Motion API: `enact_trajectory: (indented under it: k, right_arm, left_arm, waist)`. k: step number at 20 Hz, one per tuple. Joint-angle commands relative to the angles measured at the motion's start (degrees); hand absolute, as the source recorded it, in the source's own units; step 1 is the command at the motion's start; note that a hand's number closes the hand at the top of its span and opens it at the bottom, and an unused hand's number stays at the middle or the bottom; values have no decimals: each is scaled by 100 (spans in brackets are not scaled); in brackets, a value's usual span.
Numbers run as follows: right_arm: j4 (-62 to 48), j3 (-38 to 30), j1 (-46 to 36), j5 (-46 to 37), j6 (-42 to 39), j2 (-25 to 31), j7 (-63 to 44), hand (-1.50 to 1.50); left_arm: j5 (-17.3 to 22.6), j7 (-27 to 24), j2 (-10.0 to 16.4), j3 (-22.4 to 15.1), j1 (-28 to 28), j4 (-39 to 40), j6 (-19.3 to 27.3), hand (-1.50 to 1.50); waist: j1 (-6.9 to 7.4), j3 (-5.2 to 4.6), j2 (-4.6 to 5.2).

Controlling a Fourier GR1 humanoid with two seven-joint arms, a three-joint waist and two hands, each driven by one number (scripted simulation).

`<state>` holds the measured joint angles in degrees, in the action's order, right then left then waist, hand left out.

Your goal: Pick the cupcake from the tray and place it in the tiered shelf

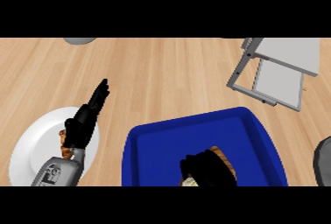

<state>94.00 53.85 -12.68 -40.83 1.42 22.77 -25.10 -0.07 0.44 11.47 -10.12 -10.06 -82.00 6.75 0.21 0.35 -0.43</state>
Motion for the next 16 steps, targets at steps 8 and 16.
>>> enact_trajectory:
  k: [8, 16]
  right_arm:
    - [2247, -1044, 718, 2296, -111, 2142, 3094, 150]
    - [2329, -3441, 1005, 4279, -332, 3507, 4418, 150]
  left_arm:
    - [30, 17, 77, 183, 66, -76, 101, 0]
    - [97, 34, 131, 340, 212, -42, 140, 0]
  waist:
    - [-398, 14, 30]
    - [-536, 0, 31]
